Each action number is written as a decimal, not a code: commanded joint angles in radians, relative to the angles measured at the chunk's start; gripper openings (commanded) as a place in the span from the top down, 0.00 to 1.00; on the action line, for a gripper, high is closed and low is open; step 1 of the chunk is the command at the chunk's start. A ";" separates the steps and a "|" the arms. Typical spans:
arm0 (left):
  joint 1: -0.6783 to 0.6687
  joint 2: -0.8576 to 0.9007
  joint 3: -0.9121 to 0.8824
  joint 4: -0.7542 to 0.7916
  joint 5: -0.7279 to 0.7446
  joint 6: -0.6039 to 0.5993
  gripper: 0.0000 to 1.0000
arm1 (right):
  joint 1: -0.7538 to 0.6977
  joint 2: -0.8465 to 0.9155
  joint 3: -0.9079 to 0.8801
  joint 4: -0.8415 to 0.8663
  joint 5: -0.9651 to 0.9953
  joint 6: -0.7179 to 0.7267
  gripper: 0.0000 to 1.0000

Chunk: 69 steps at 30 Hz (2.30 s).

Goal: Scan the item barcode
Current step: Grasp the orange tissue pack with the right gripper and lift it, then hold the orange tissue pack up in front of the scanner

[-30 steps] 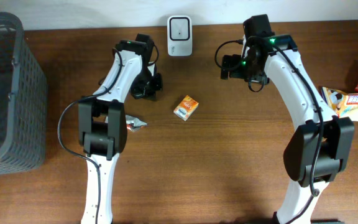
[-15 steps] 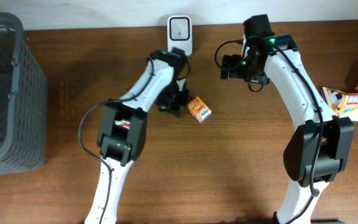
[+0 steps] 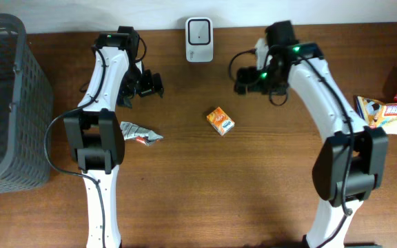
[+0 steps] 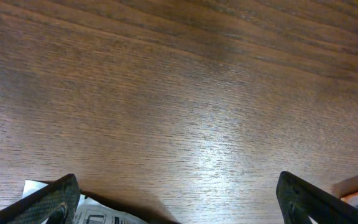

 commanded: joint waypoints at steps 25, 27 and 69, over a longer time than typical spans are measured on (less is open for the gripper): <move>0.004 0.002 0.011 -0.002 -0.008 -0.006 0.01 | 0.081 0.124 -0.166 0.227 -0.591 -0.122 0.96; 0.004 0.002 0.011 -0.002 -0.008 -0.006 0.01 | 0.019 0.124 -0.154 0.250 -0.943 -0.123 0.96; 0.004 0.002 0.011 -0.002 -0.008 -0.006 0.01 | 0.166 0.354 0.046 1.396 0.377 -0.568 0.96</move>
